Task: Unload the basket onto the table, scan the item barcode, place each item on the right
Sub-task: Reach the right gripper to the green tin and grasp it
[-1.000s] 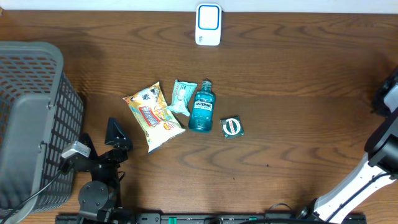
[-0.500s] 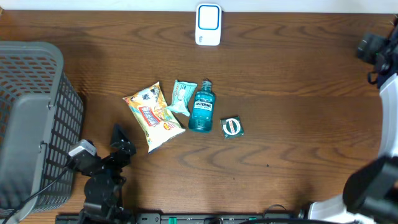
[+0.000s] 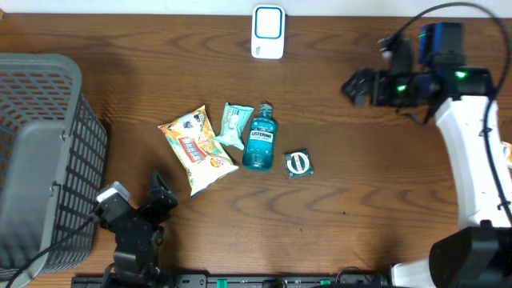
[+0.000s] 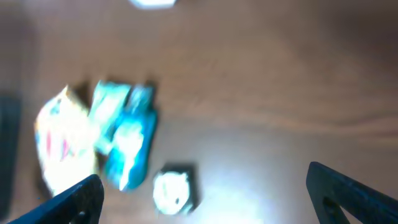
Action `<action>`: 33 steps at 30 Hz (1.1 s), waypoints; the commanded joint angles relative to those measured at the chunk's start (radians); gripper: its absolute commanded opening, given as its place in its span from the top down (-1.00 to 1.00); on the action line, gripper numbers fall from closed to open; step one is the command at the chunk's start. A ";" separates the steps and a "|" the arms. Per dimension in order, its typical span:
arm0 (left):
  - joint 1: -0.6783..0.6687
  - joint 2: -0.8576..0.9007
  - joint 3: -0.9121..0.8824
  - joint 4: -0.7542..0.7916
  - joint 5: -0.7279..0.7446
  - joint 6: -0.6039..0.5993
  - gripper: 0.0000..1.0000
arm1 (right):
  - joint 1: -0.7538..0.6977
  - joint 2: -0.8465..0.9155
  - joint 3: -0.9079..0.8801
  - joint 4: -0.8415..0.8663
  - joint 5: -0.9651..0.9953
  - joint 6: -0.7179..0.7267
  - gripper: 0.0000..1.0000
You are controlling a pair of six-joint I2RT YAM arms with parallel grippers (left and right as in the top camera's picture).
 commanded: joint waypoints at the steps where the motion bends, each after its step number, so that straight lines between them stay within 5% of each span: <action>1: 0.001 0.001 -0.005 -0.057 0.000 -0.008 -0.95 | 0.078 0.011 -0.001 -0.014 -0.035 0.027 -0.99; 2: 0.001 0.001 -0.005 -0.079 0.000 -0.008 -0.95 | 0.096 0.012 -0.001 -0.027 -0.023 0.098 -0.99; 6: 0.001 0.001 -0.005 -0.219 0.000 -0.008 -0.95 | 0.181 0.032 -0.004 -0.223 0.174 0.771 -0.98; 11: 0.001 0.001 -0.005 -0.319 0.000 -0.008 -0.95 | 0.278 0.050 -0.065 -0.253 0.284 1.233 -0.99; 22: 0.001 0.001 -0.005 -0.319 0.000 -0.008 -0.96 | 0.417 0.053 -0.372 0.148 0.306 1.527 -0.98; 33: 0.001 0.001 -0.005 -0.319 0.000 -0.008 -0.95 | 0.423 0.134 -0.454 0.314 0.311 1.537 -0.98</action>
